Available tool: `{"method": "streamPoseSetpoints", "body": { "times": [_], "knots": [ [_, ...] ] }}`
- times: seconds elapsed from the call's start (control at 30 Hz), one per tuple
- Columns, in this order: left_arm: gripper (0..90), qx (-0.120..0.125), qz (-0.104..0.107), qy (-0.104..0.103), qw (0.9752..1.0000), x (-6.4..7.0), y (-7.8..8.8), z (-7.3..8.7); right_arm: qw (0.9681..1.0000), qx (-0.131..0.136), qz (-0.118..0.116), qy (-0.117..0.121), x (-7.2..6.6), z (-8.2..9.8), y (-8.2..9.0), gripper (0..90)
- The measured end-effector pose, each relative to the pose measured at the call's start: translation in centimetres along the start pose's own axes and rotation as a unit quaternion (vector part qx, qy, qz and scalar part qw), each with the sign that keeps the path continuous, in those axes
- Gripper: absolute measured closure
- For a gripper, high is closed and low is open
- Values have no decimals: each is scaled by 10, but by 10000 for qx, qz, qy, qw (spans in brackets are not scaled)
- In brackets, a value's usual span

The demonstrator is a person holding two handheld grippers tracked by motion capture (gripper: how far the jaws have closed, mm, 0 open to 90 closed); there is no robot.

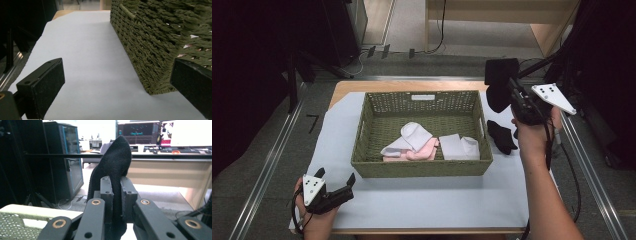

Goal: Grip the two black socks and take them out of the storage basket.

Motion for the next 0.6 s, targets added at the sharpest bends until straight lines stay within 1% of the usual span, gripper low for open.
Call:
{"method": "streamPoseSetpoints", "body": {
  "times": [0.07, 0.17, 0.3, 0.4, 0.43, 0.53, 0.6],
  "knots": [
    [5, -1, -6, -2, 10000, 0, 0, 0, 9999, -58, 91, -13, 9, 5, 2, 832],
    [5, 4, -7, 4, 10000, 0, 0, 0, 9996, -180, 225, 53, 21, 17, 3, 832],
    [5, -1, -14, 5, 10000, 0, 0, 0, 9984, -442, 357, 4, 33, 39, 2, 832],
    [5, -1, -16, -3, 10000, 0, 0, 0, 9967, -682, 447, -33, 39, 58, 1, 832],
    [5, 1, -22, -1, 10000, -1, 0, 0, 9959, -776, 456, -9, 40, 65, 0, 832],
    [5, 0, -18, 4, 10000, 0, 0, 0, 9929, -1085, 475, 79, 41, 85, 0, 832],
    [5, 3, -11, 3, 10000, 0, 0, 0, 9902, -1302, 497, 60, 42, 96, -1, 814]
  ]
}}
Point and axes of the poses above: each handheld gripper's, and its own axes: y roughly backward along the jaws, z roughly out of its underside, x roughly to its right, the point moved 10 cm from there along -y, roughly forward along the jaws
